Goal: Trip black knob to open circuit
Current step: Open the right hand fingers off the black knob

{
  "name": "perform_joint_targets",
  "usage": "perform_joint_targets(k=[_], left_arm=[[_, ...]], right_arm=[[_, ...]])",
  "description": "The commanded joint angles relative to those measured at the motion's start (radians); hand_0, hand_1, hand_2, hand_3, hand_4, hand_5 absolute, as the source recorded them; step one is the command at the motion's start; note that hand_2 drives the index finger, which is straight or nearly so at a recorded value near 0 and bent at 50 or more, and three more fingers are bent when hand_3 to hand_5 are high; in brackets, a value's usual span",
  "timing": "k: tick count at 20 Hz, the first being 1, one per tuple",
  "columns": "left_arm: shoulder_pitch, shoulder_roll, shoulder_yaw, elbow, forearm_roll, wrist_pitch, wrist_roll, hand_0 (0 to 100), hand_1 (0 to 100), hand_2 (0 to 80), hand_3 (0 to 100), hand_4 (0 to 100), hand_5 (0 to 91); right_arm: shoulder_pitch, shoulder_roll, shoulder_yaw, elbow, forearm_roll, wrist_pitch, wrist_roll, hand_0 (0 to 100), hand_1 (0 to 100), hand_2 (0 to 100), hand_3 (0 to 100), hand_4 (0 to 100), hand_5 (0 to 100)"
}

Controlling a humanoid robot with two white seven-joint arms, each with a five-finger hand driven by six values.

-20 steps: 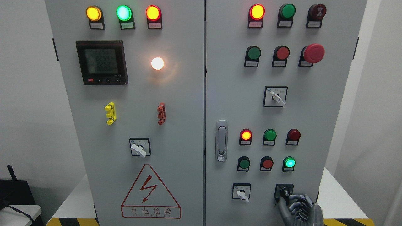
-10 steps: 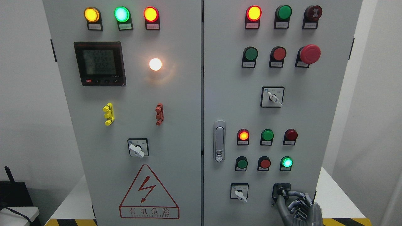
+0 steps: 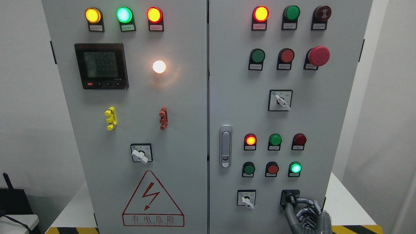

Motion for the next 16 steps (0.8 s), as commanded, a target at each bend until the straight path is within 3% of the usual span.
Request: perform_joint_targets(k=[1, 12, 16], left_arm=[[-0.008, -0.002, 0.0, 0.0, -0.032, 0.0, 0.001, 12, 39, 0.0, 0, 0, 0.0], [-0.008, 0.0, 0.0, 0.0, -0.032, 0.0, 0.001, 12, 39, 0.0, 0, 0, 0.0], [-0.008, 0.0, 0.0, 0.0, -0.032, 0.0, 0.001, 12, 39, 0.0, 0, 0, 0.0]], right_arm=[[0.017, -0.012, 0.009, 0.0, 0.0, -0.02, 0.001, 29, 80, 39, 84, 90, 94], [0.041, -0.029, -0.001, -0.002, 0.0, -0.061, 0.002, 29, 79, 38, 84, 89, 93], [0.047, -0.042, -0.004, -0.002, 0.0, -0.084, 0.002, 29, 78, 38, 83, 80, 86]])
